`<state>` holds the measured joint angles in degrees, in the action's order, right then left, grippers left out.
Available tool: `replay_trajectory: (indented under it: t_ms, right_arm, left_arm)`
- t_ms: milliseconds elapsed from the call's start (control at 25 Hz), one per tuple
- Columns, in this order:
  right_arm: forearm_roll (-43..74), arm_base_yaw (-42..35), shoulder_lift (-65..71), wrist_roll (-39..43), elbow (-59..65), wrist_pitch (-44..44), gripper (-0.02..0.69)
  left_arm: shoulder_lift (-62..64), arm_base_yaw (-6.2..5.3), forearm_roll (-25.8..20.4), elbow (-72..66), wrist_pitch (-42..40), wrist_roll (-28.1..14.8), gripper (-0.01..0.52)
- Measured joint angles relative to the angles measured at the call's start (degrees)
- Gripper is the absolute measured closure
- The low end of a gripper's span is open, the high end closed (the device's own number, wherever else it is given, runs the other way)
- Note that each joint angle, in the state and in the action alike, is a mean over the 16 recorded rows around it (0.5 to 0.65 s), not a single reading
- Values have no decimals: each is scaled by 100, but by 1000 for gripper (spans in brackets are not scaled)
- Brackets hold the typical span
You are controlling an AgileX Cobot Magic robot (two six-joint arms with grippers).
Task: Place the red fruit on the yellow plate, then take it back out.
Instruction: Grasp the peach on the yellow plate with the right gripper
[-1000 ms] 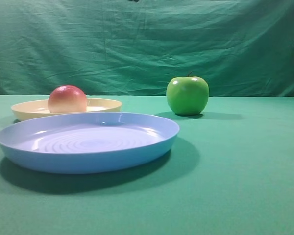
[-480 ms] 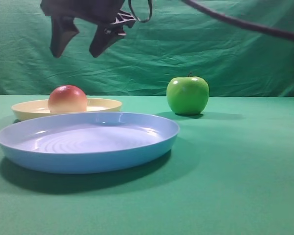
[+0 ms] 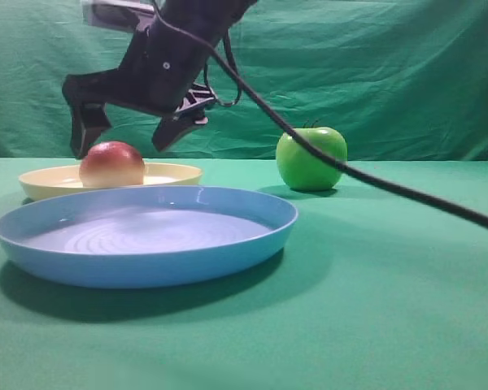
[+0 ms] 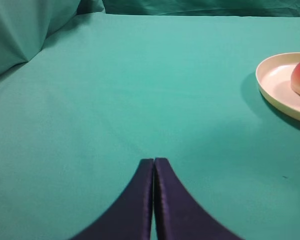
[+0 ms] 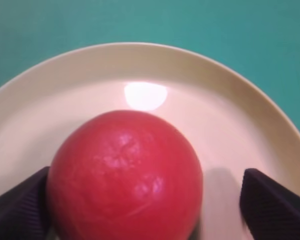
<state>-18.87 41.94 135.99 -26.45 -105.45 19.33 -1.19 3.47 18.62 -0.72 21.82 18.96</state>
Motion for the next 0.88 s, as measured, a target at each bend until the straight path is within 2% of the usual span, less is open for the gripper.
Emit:
replay_trajectory:
  t_ms: [240,480,600,880]
  right_arm:
    - [-11,-24,-101,-5,-19,418,275]
    - [32,-187,-654,106,-23,1407,429]
    - [90,-342,-1097,236,2,2050,461]
    - [371,-912,-2474,711,597,3088,473]
  left_arm:
    - [0,0,0,0,0,1,514]
    - [0,0,0,0,0,1,514]
    - [0,0,0,0,0,1,514]
    - [0,0,0,0,0,1,514]
